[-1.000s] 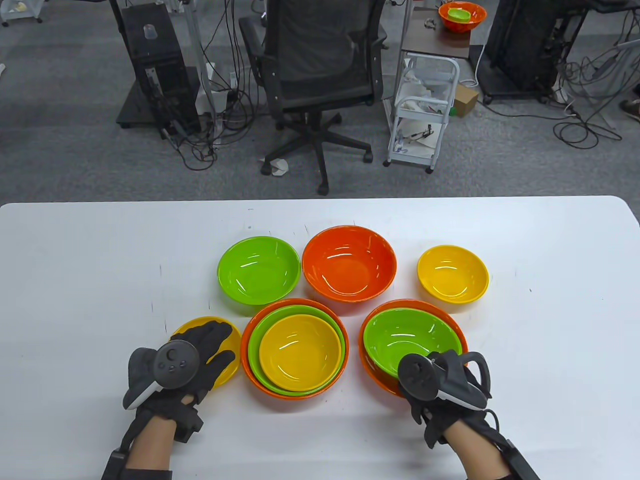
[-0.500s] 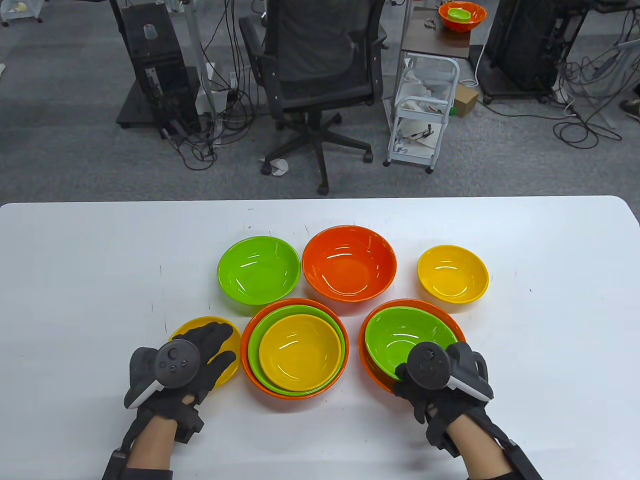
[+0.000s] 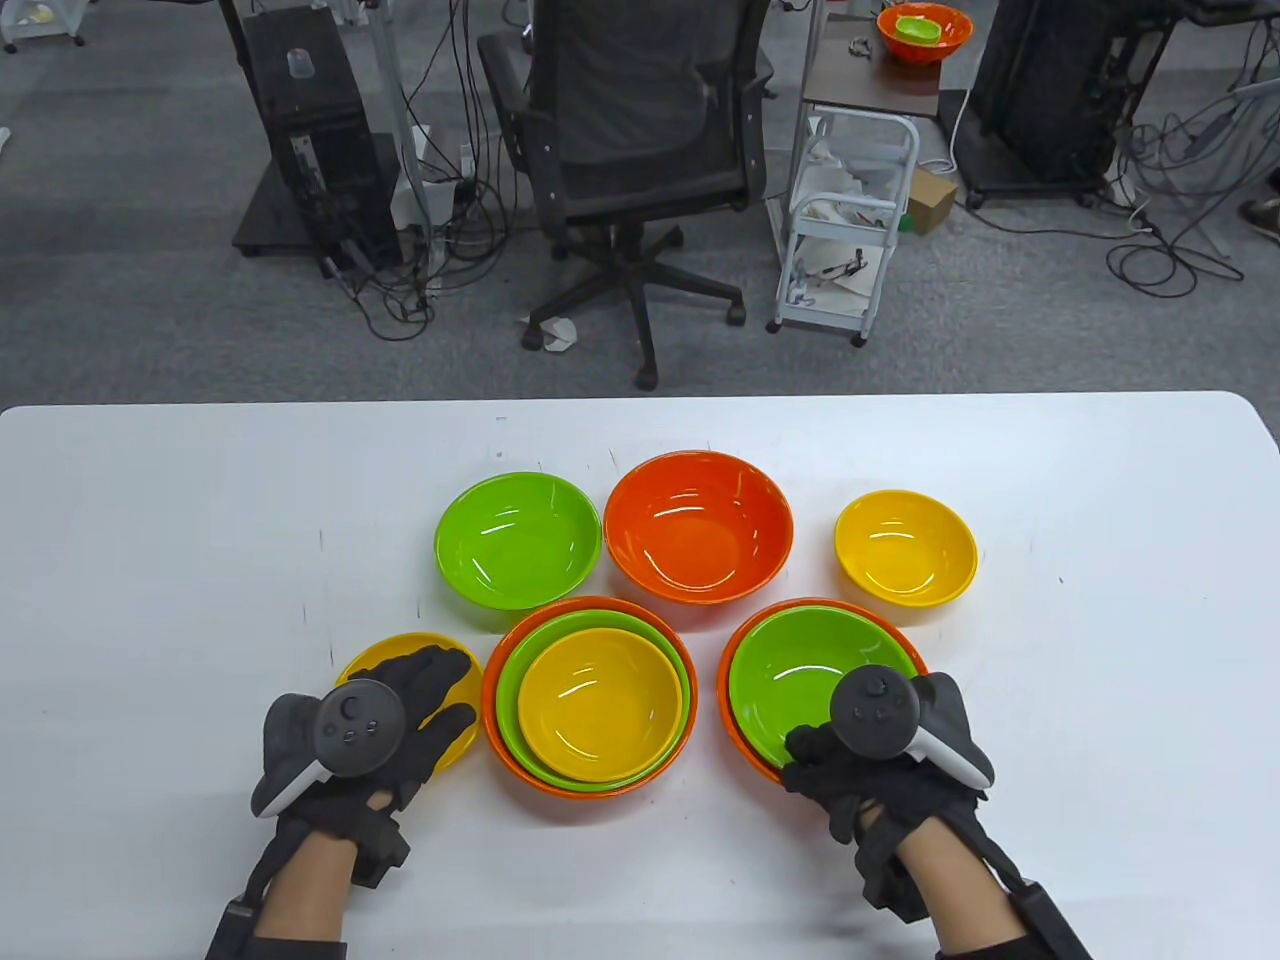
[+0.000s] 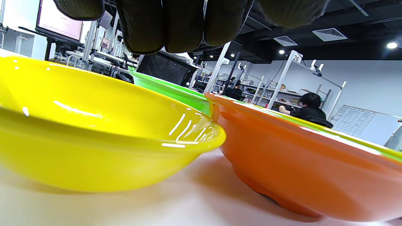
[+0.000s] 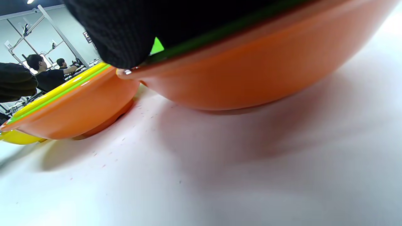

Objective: Nest bowls by size, largest on bottom, smallest on top

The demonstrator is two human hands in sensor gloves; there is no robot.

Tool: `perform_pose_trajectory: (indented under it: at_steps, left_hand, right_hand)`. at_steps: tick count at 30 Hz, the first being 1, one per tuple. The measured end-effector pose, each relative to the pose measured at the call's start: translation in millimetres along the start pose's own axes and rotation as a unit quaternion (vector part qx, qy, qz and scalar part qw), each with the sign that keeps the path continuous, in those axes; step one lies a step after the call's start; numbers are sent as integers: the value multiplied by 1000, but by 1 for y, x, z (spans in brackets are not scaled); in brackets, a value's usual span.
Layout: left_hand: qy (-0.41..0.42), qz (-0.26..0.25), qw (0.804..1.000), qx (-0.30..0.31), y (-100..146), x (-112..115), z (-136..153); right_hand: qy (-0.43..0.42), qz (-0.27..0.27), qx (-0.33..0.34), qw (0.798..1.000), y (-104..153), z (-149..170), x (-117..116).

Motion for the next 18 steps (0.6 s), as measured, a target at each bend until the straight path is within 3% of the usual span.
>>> perform_pose_trajectory:
  at_steps: [10, 18]
  left_hand:
    - [-11, 5, 1000, 18, 7, -2, -15]
    - [-14, 9, 999, 31, 9, -1, -20]
  right_hand:
    - [-29, 65, 22, 997, 5, 3, 14]
    - [-3, 152, 26, 988, 12, 4, 47]
Point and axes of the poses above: the tracker on the back of each hand, its own z axis roughly to the little-finger side, its own y axis roughly from the fingertips to the wrist, x = y × z, the point moved 1 cm from there along -y, roughly from the wrist to the fingertips, and after that the axes turned 14 degrees about -x, right-handed, at the moved point
